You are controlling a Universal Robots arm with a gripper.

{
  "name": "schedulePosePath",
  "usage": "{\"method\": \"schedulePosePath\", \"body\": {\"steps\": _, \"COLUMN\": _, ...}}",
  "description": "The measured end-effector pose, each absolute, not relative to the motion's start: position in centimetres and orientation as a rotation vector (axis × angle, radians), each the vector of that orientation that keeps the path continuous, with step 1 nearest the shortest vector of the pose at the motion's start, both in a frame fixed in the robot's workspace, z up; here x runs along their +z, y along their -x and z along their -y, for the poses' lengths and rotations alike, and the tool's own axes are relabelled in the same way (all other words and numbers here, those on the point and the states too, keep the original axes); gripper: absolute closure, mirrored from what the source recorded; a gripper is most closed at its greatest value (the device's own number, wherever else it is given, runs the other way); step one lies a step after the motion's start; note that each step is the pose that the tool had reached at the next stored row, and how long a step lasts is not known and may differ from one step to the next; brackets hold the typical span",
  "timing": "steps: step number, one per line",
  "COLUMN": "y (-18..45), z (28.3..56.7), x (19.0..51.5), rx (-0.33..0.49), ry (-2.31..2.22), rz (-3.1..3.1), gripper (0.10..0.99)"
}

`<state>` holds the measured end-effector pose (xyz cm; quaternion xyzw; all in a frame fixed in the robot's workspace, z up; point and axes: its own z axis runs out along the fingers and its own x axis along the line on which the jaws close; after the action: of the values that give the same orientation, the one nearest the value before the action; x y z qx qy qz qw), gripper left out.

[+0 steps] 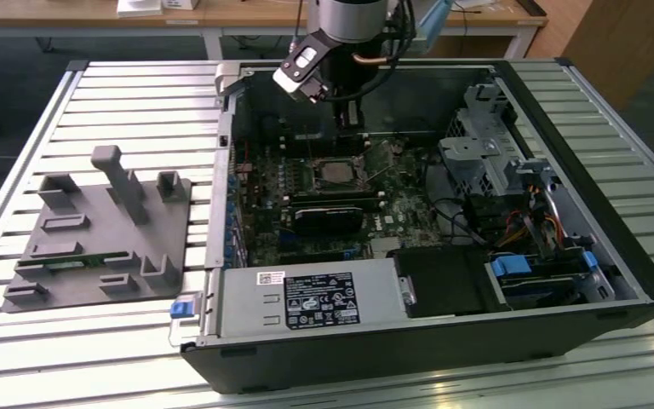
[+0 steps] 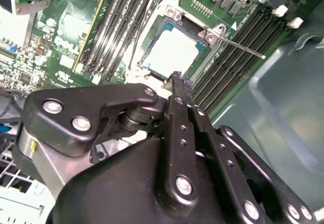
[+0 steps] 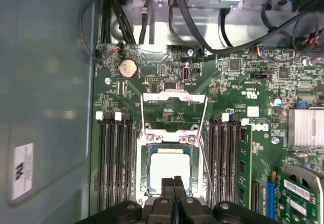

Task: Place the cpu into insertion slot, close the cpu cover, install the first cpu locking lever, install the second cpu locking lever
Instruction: 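Close the cpu cover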

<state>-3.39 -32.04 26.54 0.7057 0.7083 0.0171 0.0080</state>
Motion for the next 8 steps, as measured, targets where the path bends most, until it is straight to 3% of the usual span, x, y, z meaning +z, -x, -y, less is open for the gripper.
{"method": "schedulePosePath", "body": {"steps": 8, "y": 3.4, "z": 32.76, "x": 26.55, "rx": 0.054, "ry": -2.206, "rz": -2.213, "gripper": 0.98}}
